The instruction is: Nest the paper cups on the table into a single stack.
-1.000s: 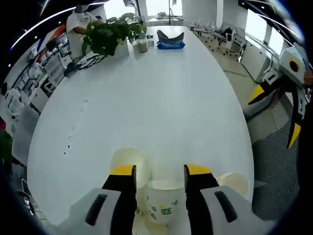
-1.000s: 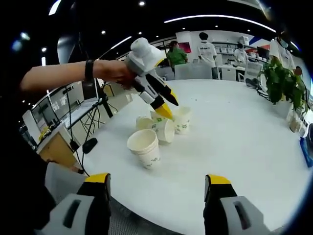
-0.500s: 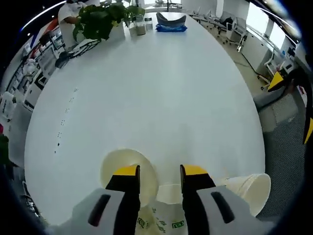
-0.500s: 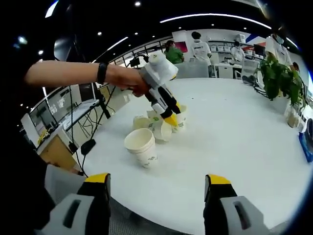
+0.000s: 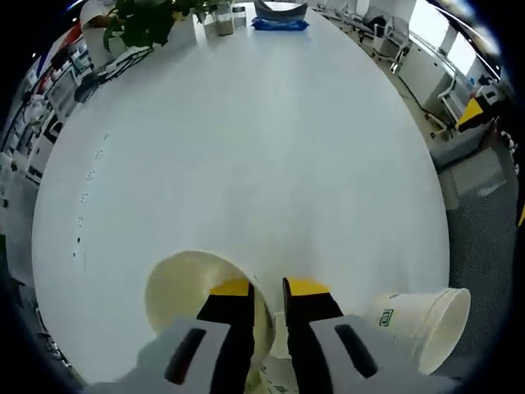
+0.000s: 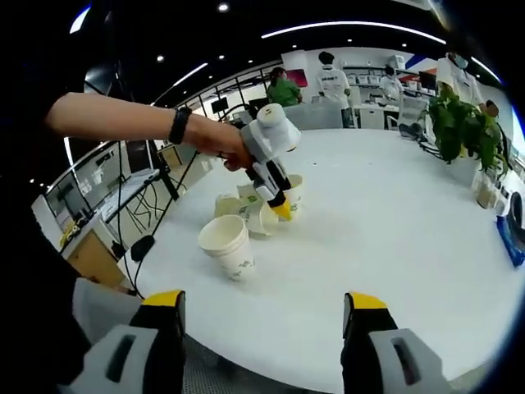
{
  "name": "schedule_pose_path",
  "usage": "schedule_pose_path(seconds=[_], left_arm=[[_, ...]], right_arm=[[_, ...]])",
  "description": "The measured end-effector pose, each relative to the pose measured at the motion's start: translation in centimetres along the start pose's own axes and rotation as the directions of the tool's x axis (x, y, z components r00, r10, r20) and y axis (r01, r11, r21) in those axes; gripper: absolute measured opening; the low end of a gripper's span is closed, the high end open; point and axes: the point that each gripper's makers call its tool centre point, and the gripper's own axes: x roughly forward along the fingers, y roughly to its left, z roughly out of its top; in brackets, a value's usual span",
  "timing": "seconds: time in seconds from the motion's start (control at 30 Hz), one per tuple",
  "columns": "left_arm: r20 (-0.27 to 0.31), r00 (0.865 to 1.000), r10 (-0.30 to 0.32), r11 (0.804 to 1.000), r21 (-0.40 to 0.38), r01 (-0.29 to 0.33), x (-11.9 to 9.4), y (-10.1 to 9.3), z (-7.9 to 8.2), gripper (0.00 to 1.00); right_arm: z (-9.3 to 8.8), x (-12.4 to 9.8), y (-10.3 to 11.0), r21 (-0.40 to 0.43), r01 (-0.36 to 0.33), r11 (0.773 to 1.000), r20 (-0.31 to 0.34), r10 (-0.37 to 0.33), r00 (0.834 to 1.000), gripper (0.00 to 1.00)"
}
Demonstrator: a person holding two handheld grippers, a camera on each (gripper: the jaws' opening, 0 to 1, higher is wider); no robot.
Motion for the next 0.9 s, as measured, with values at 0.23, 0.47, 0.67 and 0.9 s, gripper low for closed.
schedule_pose_path(seconds=[0.23, 0.47, 0.67, 0.9], left_arm=[[0.034, 0.999, 0.033, 0.999, 0.007, -0.033, -0.2, 0.5, 0.6, 0.0], [0.064, 0.996, 0.055, 0.998, 0.019, -0.056, -1.3, 1.2, 0.9, 0.0], [0.11, 0.991, 0.074, 0.996, 0.035, -0.078, -3.5, 0.8, 2.3, 0.0], [0.113, 0.993, 0.043, 0.998, 0.041, -0.048, -5.2, -1.1, 2.2, 0.0]], right_arm=[[-0.1, 0.3, 0.2, 0.0, -0.004, 1.0, -0.005, 0.004, 1.0, 0.79], [-0.1, 0.5, 0.2, 0.002, -0.006, 1.0, -0.003, 0.006, 1.0, 0.78], [-0.4, 0.5, 0.3, -0.002, -0.01, 1.0, -0.009, 0.01, 1.0, 0.78], [-0.6, 0.7, 0.6, -0.001, -0.018, 1.0, -0.016, 0.018, 1.0, 0.78]])
